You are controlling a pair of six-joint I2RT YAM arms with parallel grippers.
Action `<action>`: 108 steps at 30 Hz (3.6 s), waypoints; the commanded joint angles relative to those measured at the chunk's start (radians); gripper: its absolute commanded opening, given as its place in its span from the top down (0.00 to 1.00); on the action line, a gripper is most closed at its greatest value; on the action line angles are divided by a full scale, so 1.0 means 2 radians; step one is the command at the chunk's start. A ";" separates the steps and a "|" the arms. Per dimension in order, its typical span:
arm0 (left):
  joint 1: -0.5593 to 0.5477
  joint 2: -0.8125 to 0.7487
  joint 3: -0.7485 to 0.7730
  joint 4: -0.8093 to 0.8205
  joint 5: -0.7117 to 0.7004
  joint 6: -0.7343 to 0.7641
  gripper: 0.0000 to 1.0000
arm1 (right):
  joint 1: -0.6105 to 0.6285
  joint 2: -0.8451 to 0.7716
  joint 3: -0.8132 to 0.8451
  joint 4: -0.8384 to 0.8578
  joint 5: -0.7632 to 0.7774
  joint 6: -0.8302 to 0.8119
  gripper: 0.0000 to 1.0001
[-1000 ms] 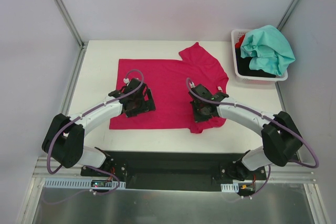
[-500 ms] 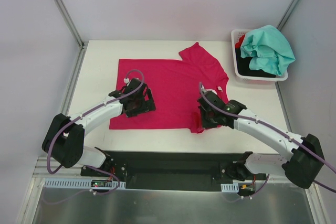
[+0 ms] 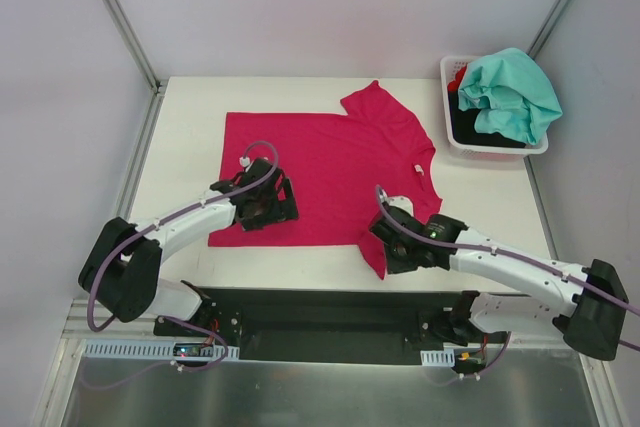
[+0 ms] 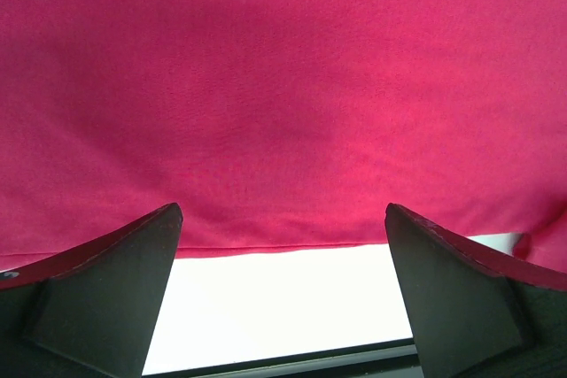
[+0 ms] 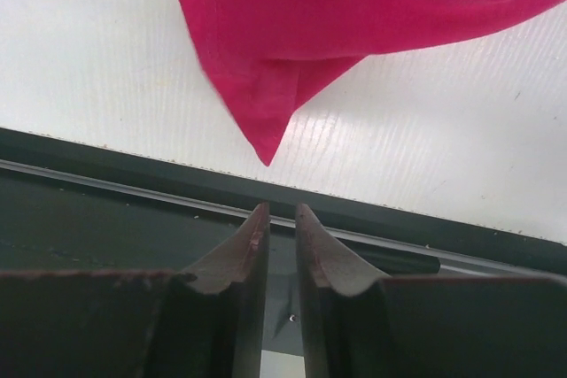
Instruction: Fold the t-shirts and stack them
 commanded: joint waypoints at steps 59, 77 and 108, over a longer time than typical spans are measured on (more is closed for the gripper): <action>0.103 -0.085 0.007 -0.042 0.023 0.046 0.01 | 0.183 0.522 0.308 -0.191 0.253 -0.002 0.66; 0.103 -0.084 0.003 -0.041 0.030 0.048 0.01 | 0.165 0.530 0.318 -0.230 0.328 0.008 0.75; 0.082 -0.065 -0.002 -0.018 0.045 0.041 0.01 | 0.205 0.373 0.170 -0.352 0.263 0.168 0.99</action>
